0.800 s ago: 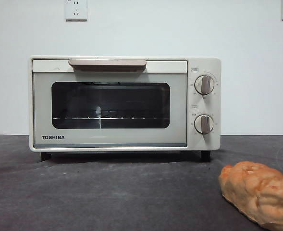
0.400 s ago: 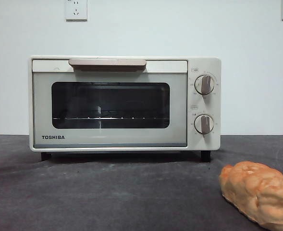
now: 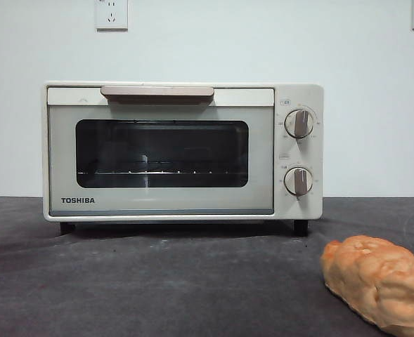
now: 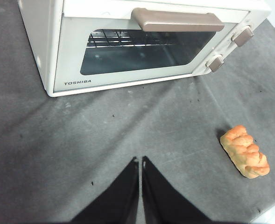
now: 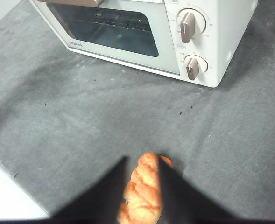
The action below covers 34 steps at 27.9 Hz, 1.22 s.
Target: The left arm flap open the oven, the right arm pick bread and place it into oven, the left arm flap close the oven
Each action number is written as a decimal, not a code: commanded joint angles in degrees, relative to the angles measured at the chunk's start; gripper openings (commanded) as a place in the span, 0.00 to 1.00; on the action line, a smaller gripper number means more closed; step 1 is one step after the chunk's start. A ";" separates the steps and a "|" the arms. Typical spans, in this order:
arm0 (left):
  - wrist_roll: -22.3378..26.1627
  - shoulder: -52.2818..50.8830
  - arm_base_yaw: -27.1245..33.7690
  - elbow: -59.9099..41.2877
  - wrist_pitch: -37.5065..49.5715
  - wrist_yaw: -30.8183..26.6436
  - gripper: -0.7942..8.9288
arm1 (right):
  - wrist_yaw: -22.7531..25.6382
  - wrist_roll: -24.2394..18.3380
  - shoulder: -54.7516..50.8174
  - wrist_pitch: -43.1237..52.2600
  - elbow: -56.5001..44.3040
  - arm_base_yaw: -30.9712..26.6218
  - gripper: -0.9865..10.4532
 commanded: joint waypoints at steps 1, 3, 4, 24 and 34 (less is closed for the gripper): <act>1.11 0.20 -0.11 1.33 0.50 0.26 0.10 | -0.11 1.18 0.35 0.22 0.98 0.24 0.46; 1.11 0.20 -0.11 1.33 0.50 0.26 0.10 | 0.04 1.66 0.35 0.22 0.98 0.24 0.48; 1.14 0.20 -0.11 1.33 0.52 0.26 0.10 | 0.04 1.92 0.35 0.22 0.98 0.24 0.48; 1.68 0.20 -0.11 1.33 0.50 0.26 0.10 | 9.57 8.63 4.66 -0.85 -1.51 12.96 0.48; 1.68 0.20 -0.11 1.33 0.48 0.26 0.10 | 20.96 20.17 10.01 13.86 -13.73 27.65 0.48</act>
